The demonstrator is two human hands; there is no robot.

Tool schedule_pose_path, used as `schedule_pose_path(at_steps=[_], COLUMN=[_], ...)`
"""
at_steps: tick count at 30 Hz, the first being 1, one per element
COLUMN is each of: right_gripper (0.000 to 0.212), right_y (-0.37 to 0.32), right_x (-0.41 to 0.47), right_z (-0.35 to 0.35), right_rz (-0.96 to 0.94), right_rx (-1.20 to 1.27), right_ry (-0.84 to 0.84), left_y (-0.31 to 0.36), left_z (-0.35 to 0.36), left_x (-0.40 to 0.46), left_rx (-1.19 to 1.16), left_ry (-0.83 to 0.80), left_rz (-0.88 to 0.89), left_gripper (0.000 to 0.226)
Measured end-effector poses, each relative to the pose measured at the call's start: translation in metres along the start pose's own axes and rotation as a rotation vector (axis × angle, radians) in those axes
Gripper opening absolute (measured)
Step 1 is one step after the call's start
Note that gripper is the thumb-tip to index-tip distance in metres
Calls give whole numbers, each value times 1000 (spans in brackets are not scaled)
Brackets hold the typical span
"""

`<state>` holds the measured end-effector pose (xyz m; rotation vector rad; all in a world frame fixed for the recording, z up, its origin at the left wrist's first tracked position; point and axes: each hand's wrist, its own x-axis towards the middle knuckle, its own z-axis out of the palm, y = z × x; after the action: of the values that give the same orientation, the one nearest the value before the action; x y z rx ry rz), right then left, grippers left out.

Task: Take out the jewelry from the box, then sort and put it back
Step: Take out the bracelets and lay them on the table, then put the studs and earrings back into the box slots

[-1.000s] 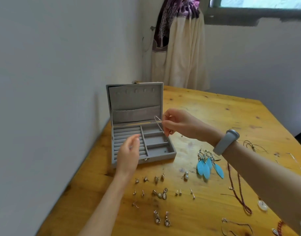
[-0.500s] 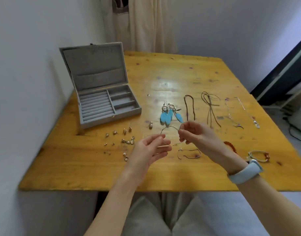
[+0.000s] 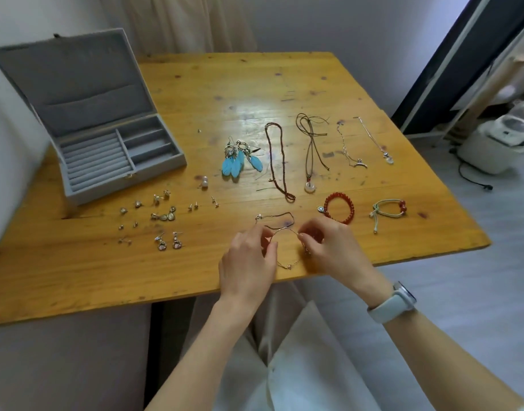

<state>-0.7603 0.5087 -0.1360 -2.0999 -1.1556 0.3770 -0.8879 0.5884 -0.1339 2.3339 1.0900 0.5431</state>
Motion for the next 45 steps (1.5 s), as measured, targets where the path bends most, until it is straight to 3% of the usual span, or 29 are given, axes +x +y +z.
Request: schedule_pose_path(at_steps=[5,9,14,23,28,32,38,45], right_gripper=[21,40,40,42,42,34,22,23], right_y=[14,26,29,24,9,-18,-72,-117], right_x=[-12,-24,-30,-29,-18,10,60,101], right_z=[6,15,18,16,16,20,39,75], right_rz=[-161,-323,-289,-214,-171,-220,-359,-469], right_rx=[-244,-405,-465,-393,-288,-204,-134,-106], right_ry=[172,89,85,82,182,181,100,1], left_y=[-15,-27,-30,-30,-30,-35,-58,-111], left_z=[6,11,11,11,3,-22,-79,-130], left_x=[-6,-17,-19,-21,-18,1,42,71], left_rx=[149,325,431,360,78,-98,-98,-72], left_ry=[50,-30,-63,-34,7,70,208,306], left_rz=[193,328,296,267,209,124,91,-33], left_gripper=[39,48,51,49,42,28,23,24])
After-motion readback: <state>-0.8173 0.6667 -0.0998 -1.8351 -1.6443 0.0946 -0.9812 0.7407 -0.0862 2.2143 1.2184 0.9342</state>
